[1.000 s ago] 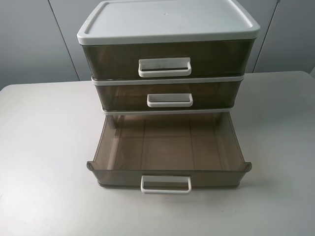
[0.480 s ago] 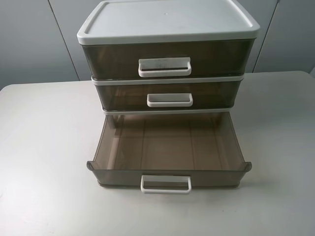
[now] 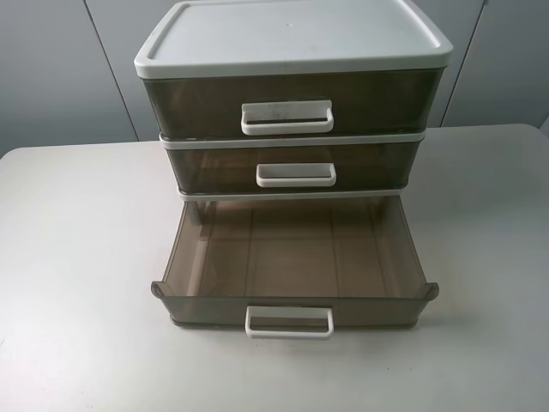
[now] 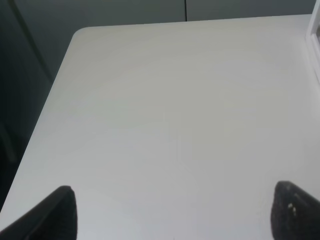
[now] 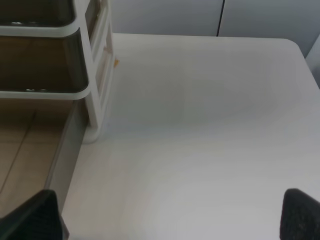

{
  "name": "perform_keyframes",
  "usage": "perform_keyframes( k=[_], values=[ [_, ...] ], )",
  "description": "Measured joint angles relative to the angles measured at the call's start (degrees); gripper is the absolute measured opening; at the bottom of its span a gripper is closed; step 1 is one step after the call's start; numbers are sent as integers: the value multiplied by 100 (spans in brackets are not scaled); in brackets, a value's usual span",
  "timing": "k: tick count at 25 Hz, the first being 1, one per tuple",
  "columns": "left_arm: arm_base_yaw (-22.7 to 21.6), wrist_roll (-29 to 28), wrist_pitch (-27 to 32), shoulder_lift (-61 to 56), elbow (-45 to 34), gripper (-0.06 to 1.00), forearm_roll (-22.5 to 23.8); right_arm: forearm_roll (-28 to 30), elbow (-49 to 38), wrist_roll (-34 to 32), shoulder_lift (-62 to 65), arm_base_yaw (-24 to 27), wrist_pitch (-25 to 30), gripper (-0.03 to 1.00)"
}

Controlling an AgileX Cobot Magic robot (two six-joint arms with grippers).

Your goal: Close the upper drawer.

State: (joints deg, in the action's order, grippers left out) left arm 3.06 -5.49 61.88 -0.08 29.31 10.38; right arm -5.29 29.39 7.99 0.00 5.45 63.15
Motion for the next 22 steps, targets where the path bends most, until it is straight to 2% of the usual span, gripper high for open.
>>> perform_keyframes(
  k=[22],
  values=[
    [0, 0, 0, 0, 0, 74, 0, 0, 0, -44, 9, 0, -14, 66]
  ],
)
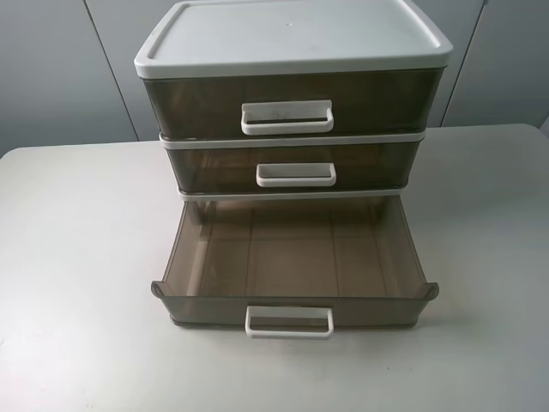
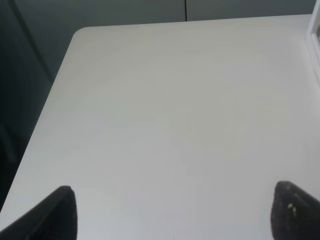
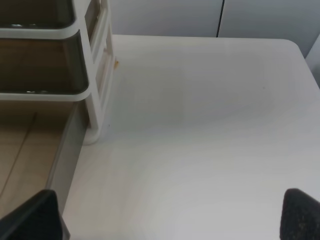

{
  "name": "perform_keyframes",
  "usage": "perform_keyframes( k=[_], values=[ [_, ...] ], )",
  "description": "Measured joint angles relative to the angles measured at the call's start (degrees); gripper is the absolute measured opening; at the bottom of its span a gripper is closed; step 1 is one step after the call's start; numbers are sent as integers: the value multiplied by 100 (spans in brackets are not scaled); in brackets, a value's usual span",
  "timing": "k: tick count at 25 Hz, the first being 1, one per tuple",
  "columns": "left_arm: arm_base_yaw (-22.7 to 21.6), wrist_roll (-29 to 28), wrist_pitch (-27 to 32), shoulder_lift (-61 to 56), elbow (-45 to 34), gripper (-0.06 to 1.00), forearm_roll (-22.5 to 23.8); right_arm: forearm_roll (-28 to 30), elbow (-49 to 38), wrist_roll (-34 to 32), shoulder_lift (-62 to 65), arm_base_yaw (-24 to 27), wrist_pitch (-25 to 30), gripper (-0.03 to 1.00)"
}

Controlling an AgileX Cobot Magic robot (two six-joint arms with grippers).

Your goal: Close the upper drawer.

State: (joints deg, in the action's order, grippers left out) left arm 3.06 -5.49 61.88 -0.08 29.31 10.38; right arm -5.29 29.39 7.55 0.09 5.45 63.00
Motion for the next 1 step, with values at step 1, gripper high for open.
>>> perform_keyframes(
  k=[1],
  values=[
    [0, 0, 0, 0, 0, 74, 0, 0, 0, 0, 0, 0, 0, 66]
  ],
)
